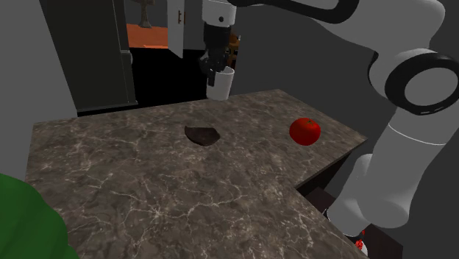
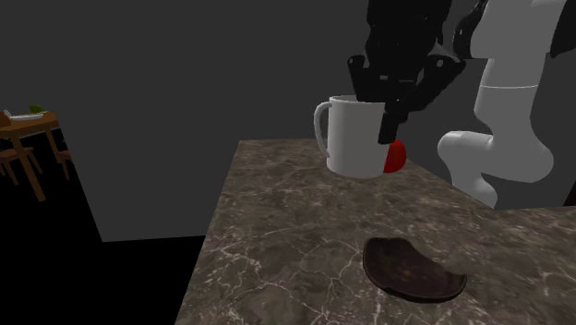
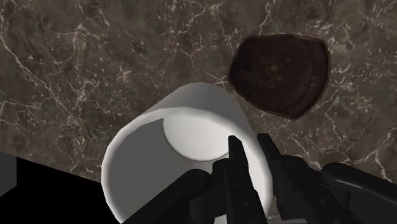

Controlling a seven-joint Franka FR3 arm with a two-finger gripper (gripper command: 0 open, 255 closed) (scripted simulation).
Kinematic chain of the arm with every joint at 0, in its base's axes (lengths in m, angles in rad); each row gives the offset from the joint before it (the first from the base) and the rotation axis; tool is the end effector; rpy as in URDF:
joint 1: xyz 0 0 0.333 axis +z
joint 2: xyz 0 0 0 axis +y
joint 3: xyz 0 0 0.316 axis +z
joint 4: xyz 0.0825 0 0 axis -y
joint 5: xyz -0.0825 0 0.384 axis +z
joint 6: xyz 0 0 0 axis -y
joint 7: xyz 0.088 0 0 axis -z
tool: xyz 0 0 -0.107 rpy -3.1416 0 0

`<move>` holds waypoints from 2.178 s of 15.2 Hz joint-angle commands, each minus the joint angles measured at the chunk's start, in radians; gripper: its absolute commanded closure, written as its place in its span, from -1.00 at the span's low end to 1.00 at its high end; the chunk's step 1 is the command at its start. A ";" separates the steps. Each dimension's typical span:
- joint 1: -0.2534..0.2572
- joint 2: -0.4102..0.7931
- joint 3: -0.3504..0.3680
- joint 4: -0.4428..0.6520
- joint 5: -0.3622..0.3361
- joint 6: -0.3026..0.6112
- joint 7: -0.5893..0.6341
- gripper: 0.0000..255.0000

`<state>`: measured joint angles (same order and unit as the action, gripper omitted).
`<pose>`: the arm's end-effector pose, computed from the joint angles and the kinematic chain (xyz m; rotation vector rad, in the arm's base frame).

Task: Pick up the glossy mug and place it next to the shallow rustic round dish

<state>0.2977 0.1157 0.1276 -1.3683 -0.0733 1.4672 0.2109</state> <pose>0.5336 0.2268 0.6451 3.0648 0.3178 0.0048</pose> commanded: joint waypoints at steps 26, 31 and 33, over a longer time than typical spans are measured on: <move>0.290 0.354 0.128 0.320 -0.090 0.002 0.389 1.00; 0.277 0.323 0.128 0.203 -0.083 0.088 0.393 1.00; 0.272 0.315 0.128 0.163 -0.081 0.119 0.395 1.00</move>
<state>0.5703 0.4280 0.2563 -1.1957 -0.1537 1.5738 0.6044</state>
